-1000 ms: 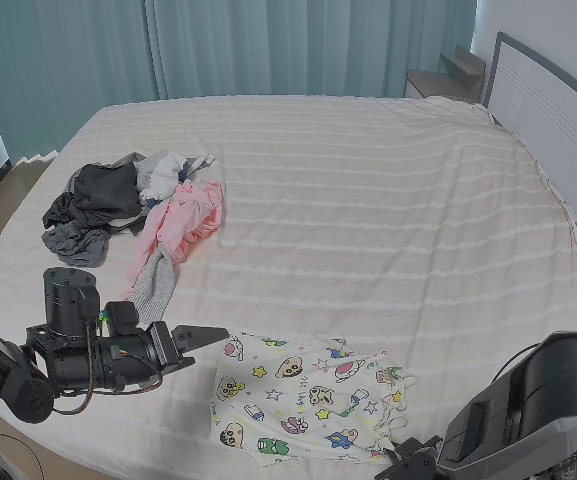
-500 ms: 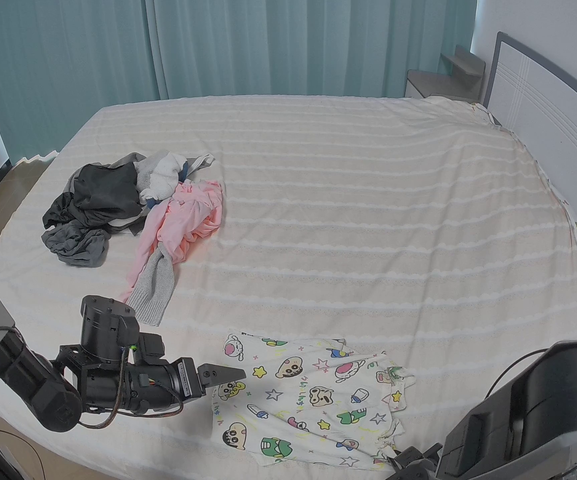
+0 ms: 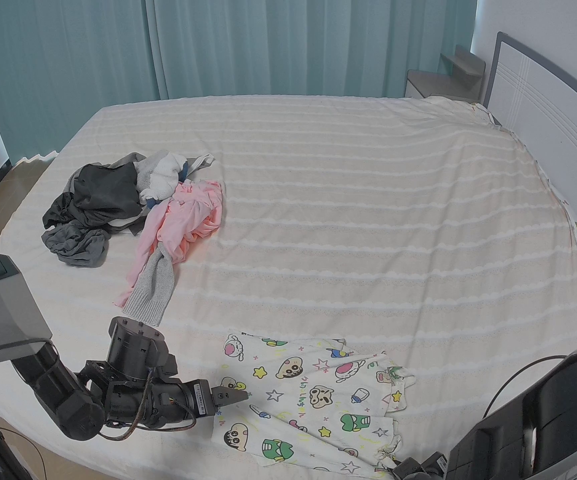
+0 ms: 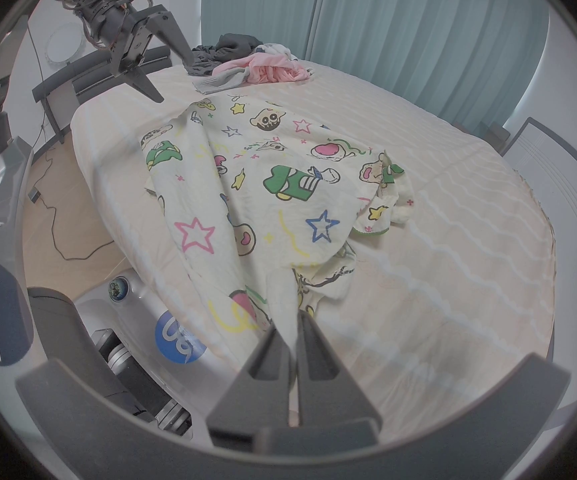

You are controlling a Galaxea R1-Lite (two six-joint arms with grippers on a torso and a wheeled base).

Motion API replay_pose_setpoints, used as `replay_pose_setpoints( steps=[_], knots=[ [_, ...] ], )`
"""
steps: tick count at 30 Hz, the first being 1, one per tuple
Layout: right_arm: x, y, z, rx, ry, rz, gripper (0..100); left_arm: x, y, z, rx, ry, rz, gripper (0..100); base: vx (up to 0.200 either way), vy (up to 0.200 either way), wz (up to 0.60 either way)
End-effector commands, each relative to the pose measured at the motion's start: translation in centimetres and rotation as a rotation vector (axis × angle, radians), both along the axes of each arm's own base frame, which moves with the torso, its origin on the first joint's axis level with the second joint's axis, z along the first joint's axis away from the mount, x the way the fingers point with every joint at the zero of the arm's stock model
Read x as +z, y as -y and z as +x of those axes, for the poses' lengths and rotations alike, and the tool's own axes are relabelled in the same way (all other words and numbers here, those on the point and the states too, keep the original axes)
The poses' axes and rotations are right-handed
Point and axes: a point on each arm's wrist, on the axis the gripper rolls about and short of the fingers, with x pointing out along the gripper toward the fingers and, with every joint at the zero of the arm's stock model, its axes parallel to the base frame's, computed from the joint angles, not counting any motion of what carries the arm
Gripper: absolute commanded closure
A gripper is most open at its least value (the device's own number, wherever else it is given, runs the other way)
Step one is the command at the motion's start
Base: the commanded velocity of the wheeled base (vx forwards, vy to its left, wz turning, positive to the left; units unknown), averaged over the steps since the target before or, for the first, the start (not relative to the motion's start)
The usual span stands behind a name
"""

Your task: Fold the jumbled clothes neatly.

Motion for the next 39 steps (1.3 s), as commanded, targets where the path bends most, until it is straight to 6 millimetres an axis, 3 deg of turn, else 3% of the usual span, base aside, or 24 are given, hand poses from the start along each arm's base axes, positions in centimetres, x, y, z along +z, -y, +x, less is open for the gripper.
replay_pose_setpoints(
  steps=[1,2,12,18,24,29,33,36,39],
  knots=[
    [0.5,0.4,-0.2,0.000,-0.002,0.004,100,-0.9,0.2,-0.1,-0.001,-0.027,0.035,0,0.000,0.000,0.00],
    [0.5,0.4,-0.2,0.000,-0.004,0.004,0,-1.0,0.2,-0.1,-0.001,-0.027,0.040,0,0.000,0.000,0.00],
    [1.7,0.0,-0.7,0.023,0.014,0.067,0,-2.2,0.1,-0.5,-0.013,-0.040,0.184,0,0.000,0.000,0.00],
    [4.1,0.5,0.4,-0.032,0.056,0.150,0,-2.8,0.4,-0.7,0.000,-0.059,0.262,0,0.000,0.000,0.00],
    [7.0,2.4,4.1,-0.149,0.162,0.179,0,-2.8,0.4,-0.6,0.007,-0.080,0.312,0,0.000,0.000,0.00],
    [8.9,2.5,7.8,-0.138,0.223,0.251,0,-2.7,0.4,-0.6,0.007,-0.078,0.309,0,0.000,0.000,0.00],
    [8.4,2.5,8.7,-0.142,0.204,0.249,0,-2.7,0.4,-0.6,0.007,-0.076,0.309,0,0.000,0.000,0.00],
    [8.5,2.2,10.9,-0.142,0.213,0.275,0,-2.8,0.4,-0.6,0.007,-0.078,0.309,0,0.000,0.000,0.00],
    [7.4,2.5,12.5,-0.132,0.182,0.237,0,-2.8,0.4,-0.6,0.007,-0.078,0.309,0,0.000,0.000,0.00]
  ],
)
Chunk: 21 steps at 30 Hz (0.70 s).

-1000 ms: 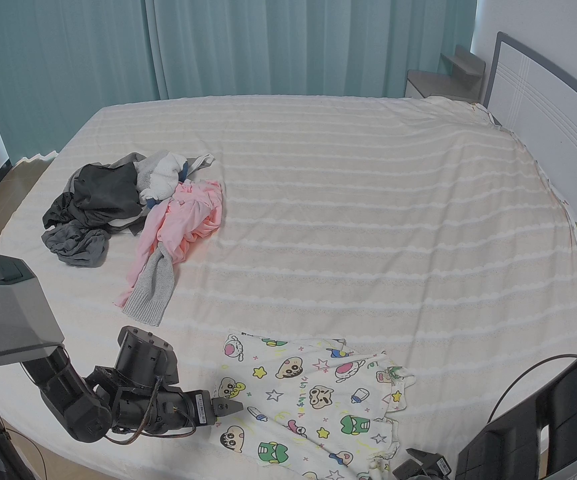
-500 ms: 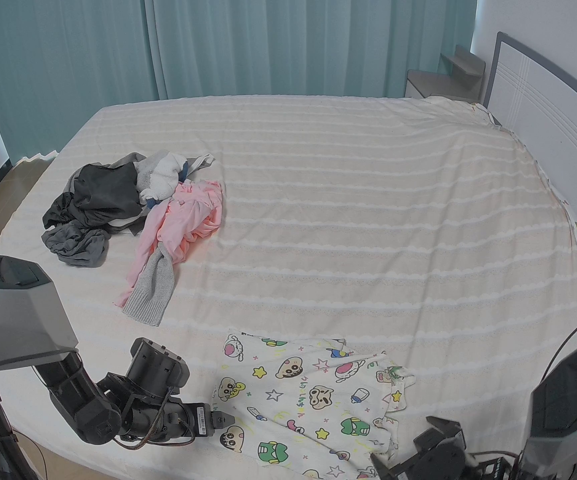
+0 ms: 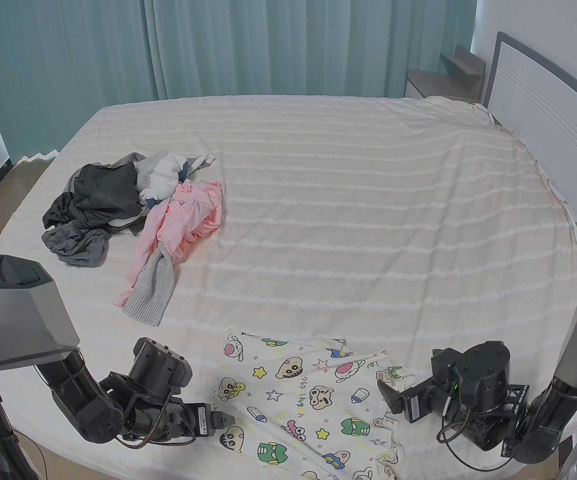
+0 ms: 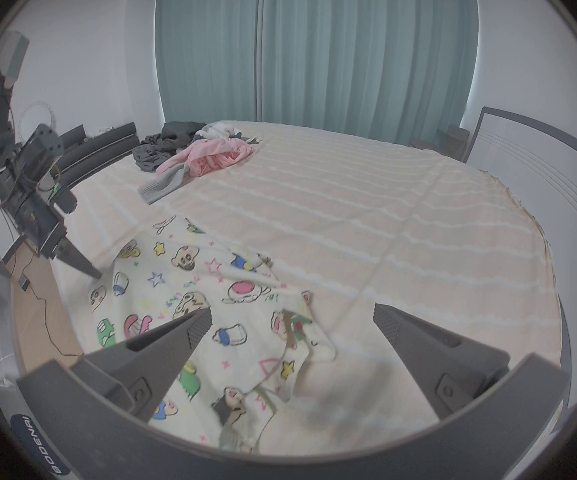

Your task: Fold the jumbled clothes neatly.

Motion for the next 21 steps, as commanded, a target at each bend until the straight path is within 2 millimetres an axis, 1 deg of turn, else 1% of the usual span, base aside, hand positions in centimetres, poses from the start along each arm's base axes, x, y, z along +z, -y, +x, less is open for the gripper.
replay_pose_setpoints(
  steps=[1,5,9,12,18,21],
  knots=[
    [-1.3,0.4,3.0,-0.014,-0.024,-0.032,0,0.0,0.0,0.0,0.000,0.001,-0.001,0,0.000,0.000,0.00],
    [-2.7,0.3,4.1,0.021,-0.061,-0.052,0,0.0,0.0,0.0,0.000,0.003,-0.001,0,0.000,0.000,0.00],
    [-4.0,0.9,5.0,0.047,-0.095,-0.096,0,0.0,0.0,0.0,0.000,0.003,-0.001,0,0.000,0.000,0.00],
    [-4.3,1.0,5.9,0.068,-0.090,-0.105,0,0.0,0.0,0.0,0.000,0.003,-0.001,0,0.000,0.000,0.00],
    [-5.0,0.3,7.0,0.075,-0.081,-0.111,0,0.0,0.0,0.0,0.000,0.000,0.000,0,0.000,0.000,0.00],
    [-5.4,0.2,7.1,0.079,-0.088,-0.123,0,0.0,0.0,0.0,0.000,0.000,0.000,0,0.000,0.000,0.00]
  ],
)
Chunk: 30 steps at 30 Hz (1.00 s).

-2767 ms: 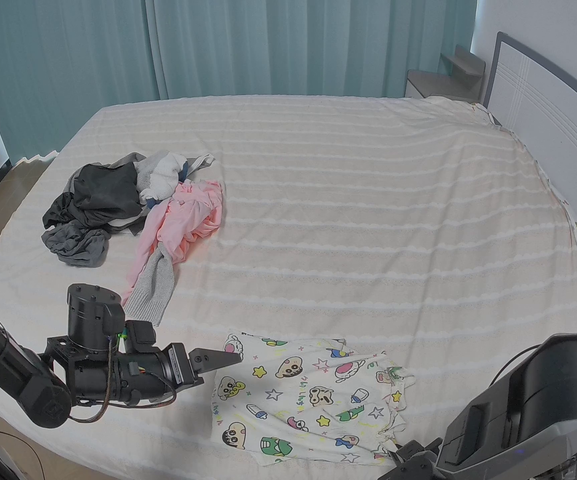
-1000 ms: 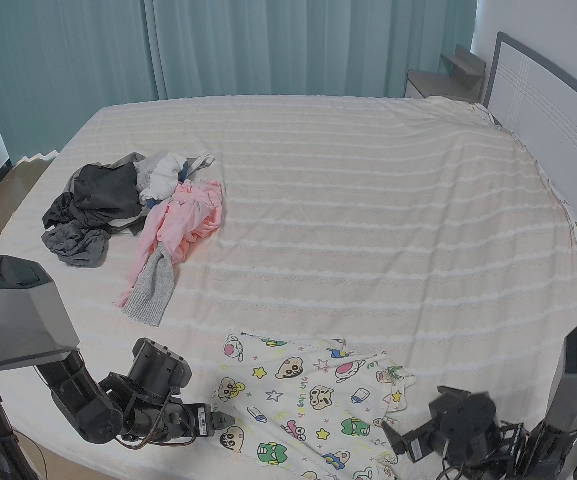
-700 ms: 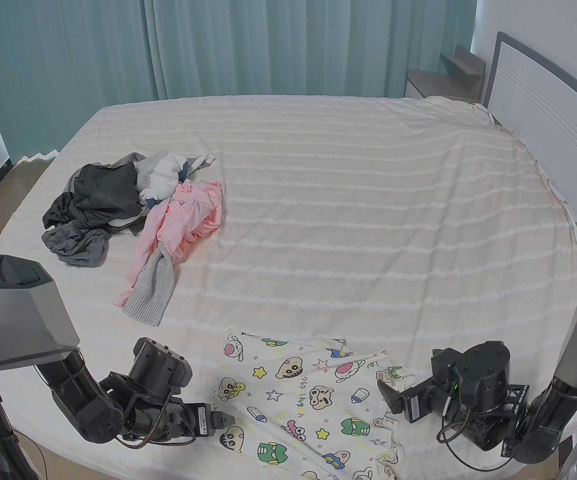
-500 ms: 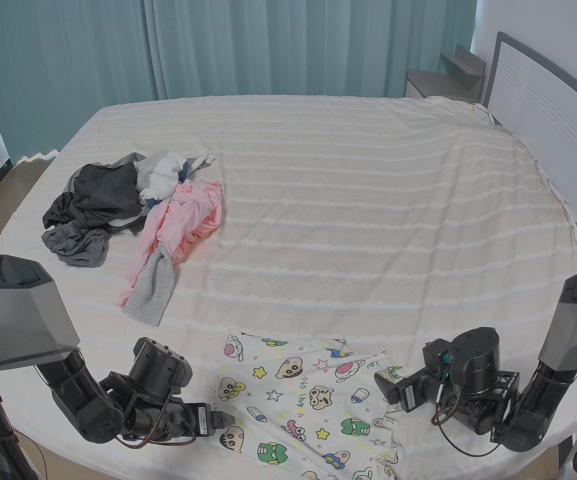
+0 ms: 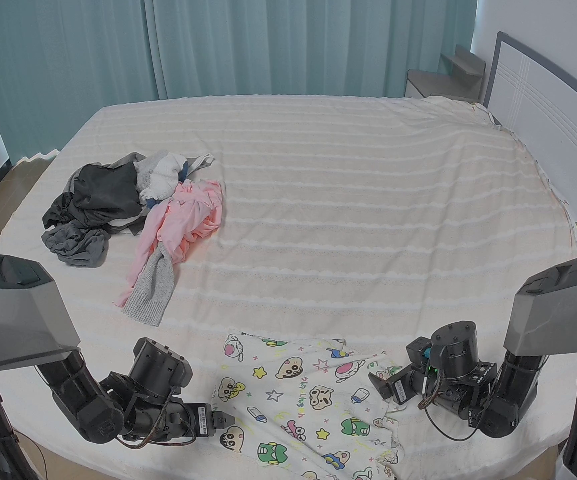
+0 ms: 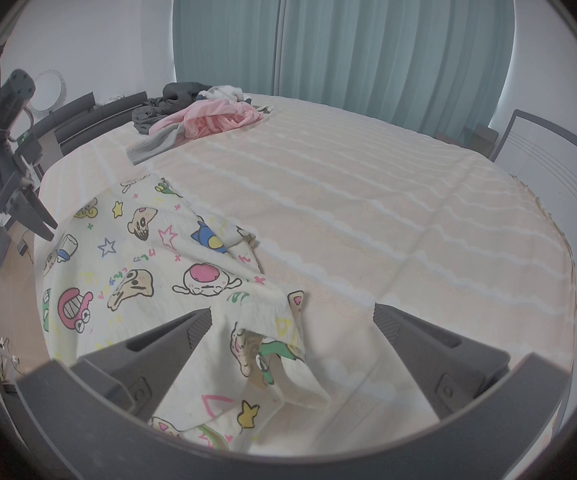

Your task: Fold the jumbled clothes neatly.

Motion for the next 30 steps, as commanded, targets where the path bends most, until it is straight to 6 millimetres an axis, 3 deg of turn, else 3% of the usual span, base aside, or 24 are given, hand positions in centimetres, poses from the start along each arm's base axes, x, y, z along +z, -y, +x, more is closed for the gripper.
replay_pose_setpoints(
  steps=[1,5,6,24,30],
  knots=[
    [-1.1,-0.1,0.3,0.002,-0.022,-0.021,0,0.0,0.0,0.0,-0.001,0.001,0.000,0,0.000,0.000,0.00],
    [-1.0,-0.2,0.4,0.010,-0.013,-0.026,0,0.0,0.0,0.0,-0.001,0.000,0.001,0,0.000,0.000,0.00],
    [-0.8,-0.2,0.4,0.011,-0.008,-0.022,100,0.0,0.0,0.0,-0.001,-0.001,0.002,0,0.000,0.000,0.00],
    [1.4,0.6,2.4,-0.042,0.083,0.030,100,-0.1,0.0,0.0,-0.001,-0.003,0.002,0,0.000,0.000,0.00],
    [2.3,0.4,4.0,-0.065,0.139,0.061,100,-0.1,0.0,0.0,-0.001,-0.003,0.002,0,0.000,0.000,0.00]
  ],
)
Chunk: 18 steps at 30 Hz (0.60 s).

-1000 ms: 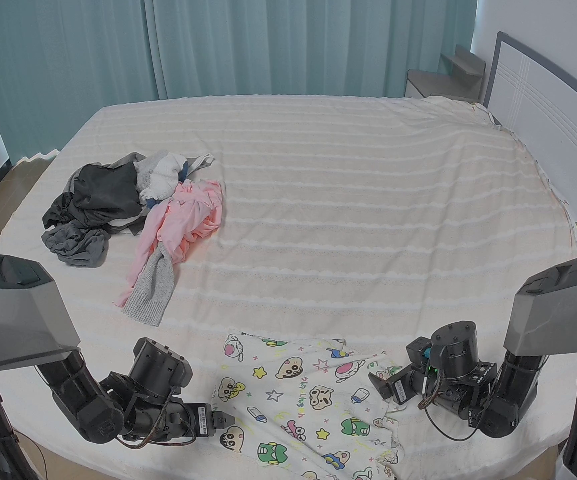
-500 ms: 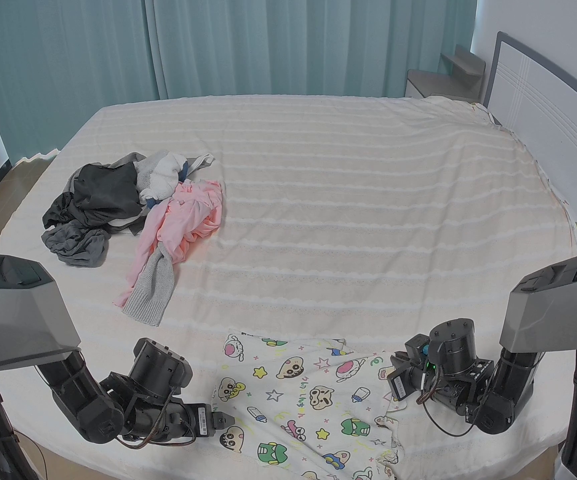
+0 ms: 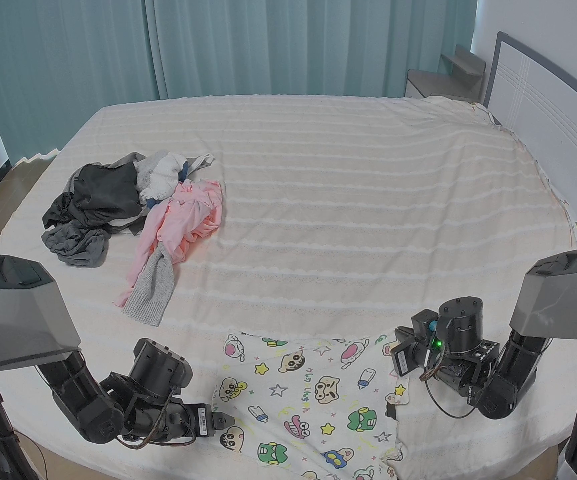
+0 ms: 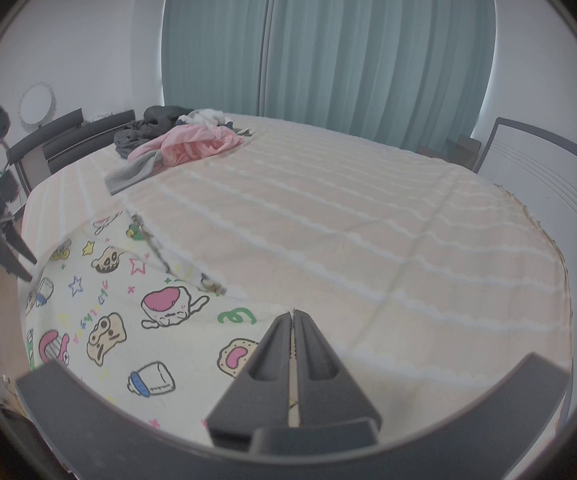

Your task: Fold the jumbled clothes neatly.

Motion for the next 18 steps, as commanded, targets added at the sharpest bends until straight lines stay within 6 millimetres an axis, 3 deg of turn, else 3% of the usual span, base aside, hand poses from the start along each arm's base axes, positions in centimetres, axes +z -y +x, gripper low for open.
replay_pose_setpoints(
  steps=[1,18],
  knots=[
    [0.8,0.0,1.0,-0.016,0.041,0.021,100,0.0,0.0,0.0,0.000,0.000,-0.001,0,0.000,0.000,0.00],
    [1.3,0.3,5.5,-0.085,0.070,0.026,100,0.0,0.0,0.0,0.000,0.001,-0.001,0,0.000,0.000,0.00]
  ],
)
